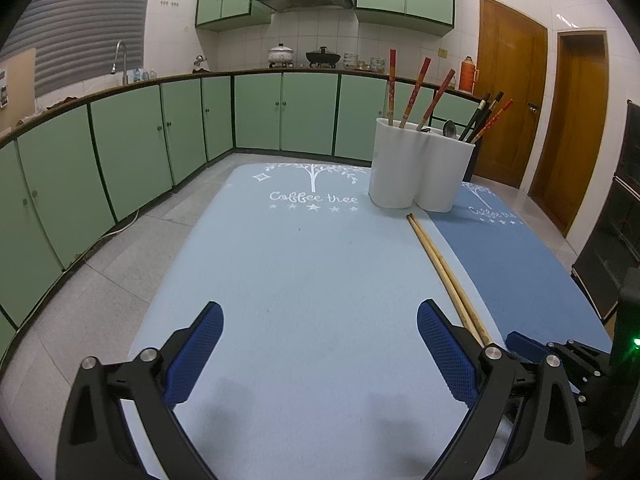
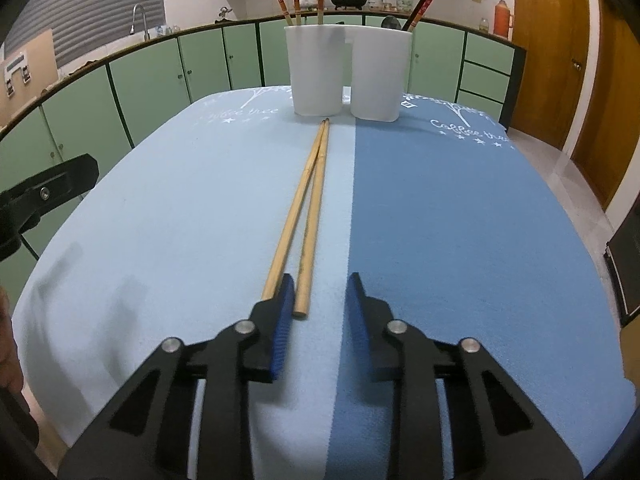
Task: Organize utensils
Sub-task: 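Grasp a wooden chopstick with the right tool while the left tool grasps the other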
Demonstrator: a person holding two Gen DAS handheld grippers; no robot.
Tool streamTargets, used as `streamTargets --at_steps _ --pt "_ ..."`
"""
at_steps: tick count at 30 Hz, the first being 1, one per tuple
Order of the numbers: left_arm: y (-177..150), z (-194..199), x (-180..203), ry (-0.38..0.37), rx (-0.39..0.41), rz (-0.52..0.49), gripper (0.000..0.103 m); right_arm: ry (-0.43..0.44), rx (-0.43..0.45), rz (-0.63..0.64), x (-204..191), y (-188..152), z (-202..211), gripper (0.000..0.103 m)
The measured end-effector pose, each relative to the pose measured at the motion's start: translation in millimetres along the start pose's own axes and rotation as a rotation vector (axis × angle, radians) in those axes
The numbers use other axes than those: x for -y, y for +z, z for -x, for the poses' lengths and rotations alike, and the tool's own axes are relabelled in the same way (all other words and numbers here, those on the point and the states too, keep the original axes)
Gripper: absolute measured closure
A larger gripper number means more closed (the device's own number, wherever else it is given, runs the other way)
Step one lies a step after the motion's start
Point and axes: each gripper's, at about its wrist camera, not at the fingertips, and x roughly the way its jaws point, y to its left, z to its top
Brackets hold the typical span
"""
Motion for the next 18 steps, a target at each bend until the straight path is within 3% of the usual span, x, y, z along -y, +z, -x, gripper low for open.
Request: streamTargets --at_steps 7,18 --pt "-2 0 8 -0.007 -0.007 -0.012 0.007 0.021 0.001 -0.034 4 0 1 0.097" --pt "-14 -9 37 -0.05 -0.061 -0.025 0.007 0.04 0.006 -0.12 35 0 9 0.097"
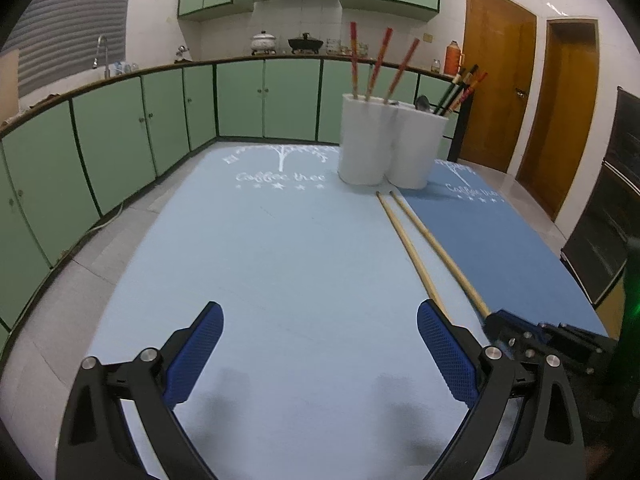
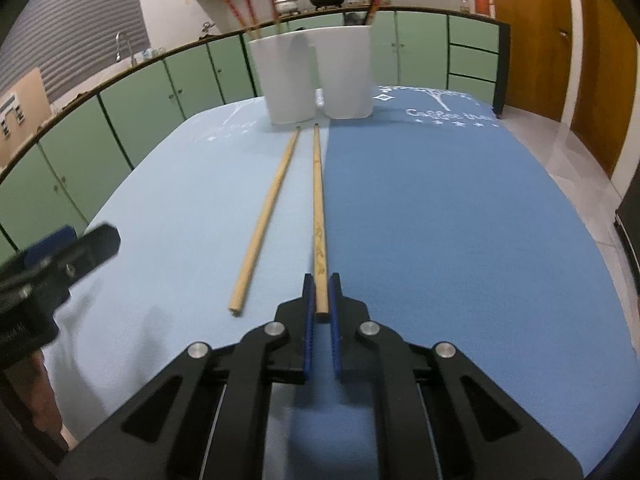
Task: Organize utensils
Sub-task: 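Grasp a wooden chopstick with the right tool while the left tool grasps the other, then lift both wooden chopsticks and carry them over the white holder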
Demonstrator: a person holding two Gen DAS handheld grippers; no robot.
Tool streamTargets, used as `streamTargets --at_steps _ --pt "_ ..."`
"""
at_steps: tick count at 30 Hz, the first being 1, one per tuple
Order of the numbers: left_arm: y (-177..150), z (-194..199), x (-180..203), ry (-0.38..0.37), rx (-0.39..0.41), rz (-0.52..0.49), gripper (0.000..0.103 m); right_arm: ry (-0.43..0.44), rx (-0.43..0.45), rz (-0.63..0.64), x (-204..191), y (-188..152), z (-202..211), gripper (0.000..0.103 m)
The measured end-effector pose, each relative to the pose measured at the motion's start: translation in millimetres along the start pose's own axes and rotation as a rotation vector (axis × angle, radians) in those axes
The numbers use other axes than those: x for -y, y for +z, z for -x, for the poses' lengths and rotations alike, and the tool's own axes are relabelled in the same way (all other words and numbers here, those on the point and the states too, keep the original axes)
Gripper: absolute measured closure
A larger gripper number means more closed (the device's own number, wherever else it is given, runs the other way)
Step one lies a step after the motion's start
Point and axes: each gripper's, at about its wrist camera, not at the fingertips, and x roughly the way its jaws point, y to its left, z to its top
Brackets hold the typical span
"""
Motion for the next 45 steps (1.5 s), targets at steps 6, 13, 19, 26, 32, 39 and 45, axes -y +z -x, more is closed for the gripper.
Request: streamTargets --at_steps 6,13,19,26,32,39,45 --pt "-4 -7 14 -0.021 -0.024 0.012 0.009 -0.029 0.023 -0.028 20 2 7 0.097" --pt "-9 -16 34 -0.064 -0.058 0.035 0.017 -0.053 0.037 -0.032 33 5 12 0.097" --pt "-14 -22 58 -0.073 -0.064 -0.006 0.025 -0.056 0.039 -0.023 38 9 13 0.097" --pt "-18 -36 70 -0.078 -0.114 -0.022 0.04 -0.051 0.037 -0.039 48 12 14 0.097" --pt "-18 -41 80 -0.082 -0.137 -0.022 0.048 -0.047 0.041 -0.04 50 13 15 0.097" --pt "-19 -43 88 -0.053 -0.134 -0.04 0.086 -0.045 0.036 -0.051 55 13 15 0.097" --pt "-18 -41 86 -0.057 -0.138 -0.037 0.096 -0.05 0.042 -0.037 53 14 17 0.097"
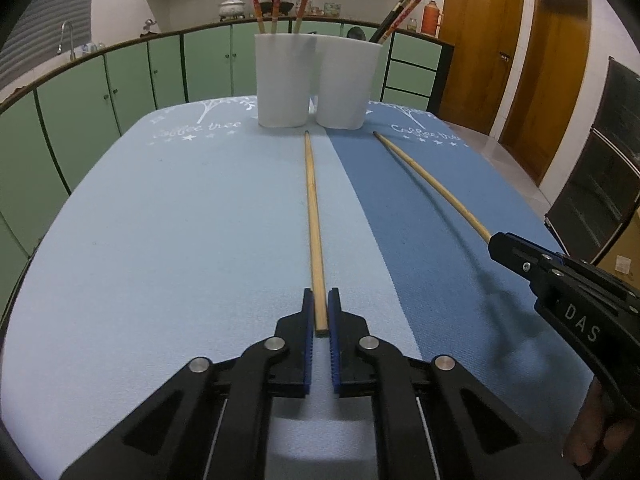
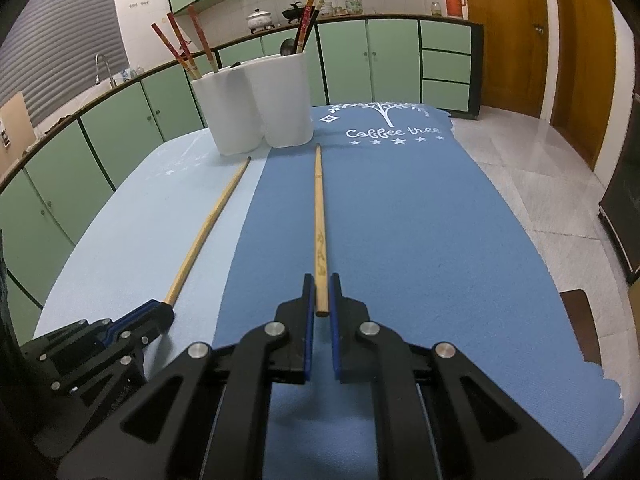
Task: Organize utensils
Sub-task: 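Lift both wooden chopsticks and carry them over the white holder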
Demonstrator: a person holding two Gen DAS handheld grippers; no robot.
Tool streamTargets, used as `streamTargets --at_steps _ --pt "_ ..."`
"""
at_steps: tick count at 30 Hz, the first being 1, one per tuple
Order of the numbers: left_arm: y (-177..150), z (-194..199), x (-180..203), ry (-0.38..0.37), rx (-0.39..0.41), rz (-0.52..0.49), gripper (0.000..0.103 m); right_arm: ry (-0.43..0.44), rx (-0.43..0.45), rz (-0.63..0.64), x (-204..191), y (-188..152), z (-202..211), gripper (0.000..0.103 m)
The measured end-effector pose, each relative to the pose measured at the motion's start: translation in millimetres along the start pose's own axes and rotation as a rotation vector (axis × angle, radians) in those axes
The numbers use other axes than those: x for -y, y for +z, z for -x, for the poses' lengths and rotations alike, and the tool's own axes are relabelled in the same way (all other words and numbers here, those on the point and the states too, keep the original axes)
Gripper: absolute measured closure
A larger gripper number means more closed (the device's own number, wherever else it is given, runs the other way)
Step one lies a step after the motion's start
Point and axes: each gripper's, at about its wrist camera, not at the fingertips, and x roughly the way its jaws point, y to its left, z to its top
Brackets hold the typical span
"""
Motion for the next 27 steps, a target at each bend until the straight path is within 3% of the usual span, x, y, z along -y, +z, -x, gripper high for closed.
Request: streamTargets --at_steps 4,14,27 --pt "5 8 -4 0.0 0.008 0.001 0.096 -0.003 0.007 0.014 -1 1 3 0.097" --pt "32 54 -3 0.006 0.12 -0.053 0.096 -0.019 0.078 0.072 -4 21 31 0.097" --pt "96 114 5 -0.038 0.287 -0.105 0.096 0.03 0.2 0.109 1 90 82 0.097"
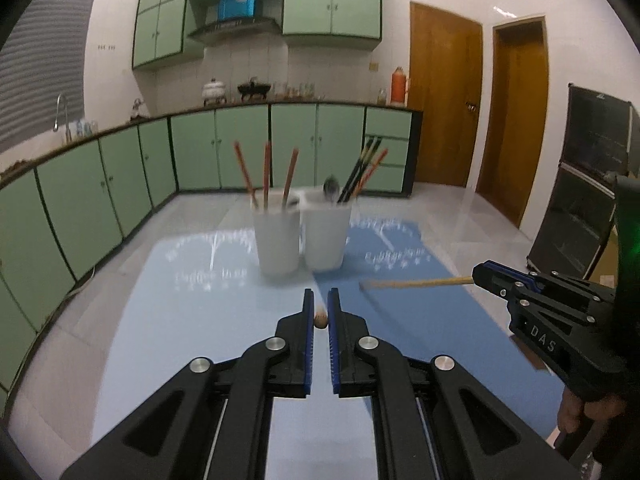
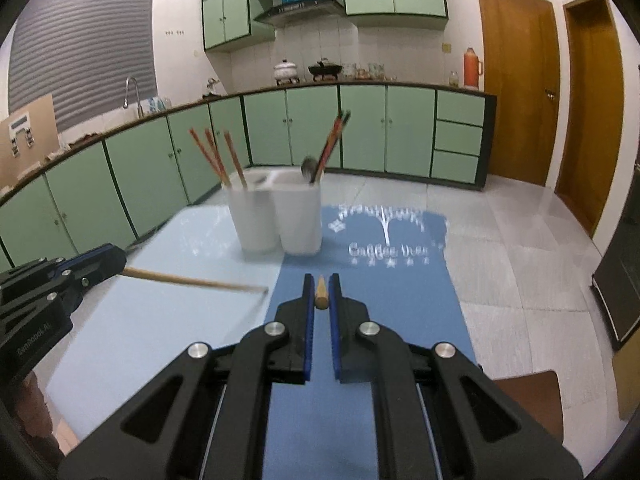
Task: Organize utensils
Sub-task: 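Lift both wooden chopsticks and carry them over the white holder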
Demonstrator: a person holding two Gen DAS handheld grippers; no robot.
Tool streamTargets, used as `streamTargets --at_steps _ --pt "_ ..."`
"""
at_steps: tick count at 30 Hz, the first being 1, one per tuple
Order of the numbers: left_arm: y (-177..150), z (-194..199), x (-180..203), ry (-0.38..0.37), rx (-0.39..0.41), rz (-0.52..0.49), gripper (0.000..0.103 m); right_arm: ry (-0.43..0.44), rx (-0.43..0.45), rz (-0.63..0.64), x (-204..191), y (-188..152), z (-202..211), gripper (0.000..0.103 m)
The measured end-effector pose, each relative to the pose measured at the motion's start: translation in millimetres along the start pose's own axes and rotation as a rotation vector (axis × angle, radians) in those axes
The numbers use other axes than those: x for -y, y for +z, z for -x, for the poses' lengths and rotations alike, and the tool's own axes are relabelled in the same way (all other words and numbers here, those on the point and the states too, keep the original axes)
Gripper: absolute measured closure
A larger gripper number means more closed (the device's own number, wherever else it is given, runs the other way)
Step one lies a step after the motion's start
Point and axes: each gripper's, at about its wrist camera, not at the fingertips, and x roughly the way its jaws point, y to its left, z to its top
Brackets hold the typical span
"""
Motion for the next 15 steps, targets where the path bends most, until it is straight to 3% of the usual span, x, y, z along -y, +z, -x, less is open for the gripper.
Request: streamTargets --at_steps 7,15 --pt "37 1 -1 -0.045 0.042 -0.008 0.096 0.106 -0.02 -0.03 15 52 1 0.097" --pt "61 1 0 -0.082 0.057 -0.025 0.097 0.153 -0.042 0.032 15 91 1 0.097"
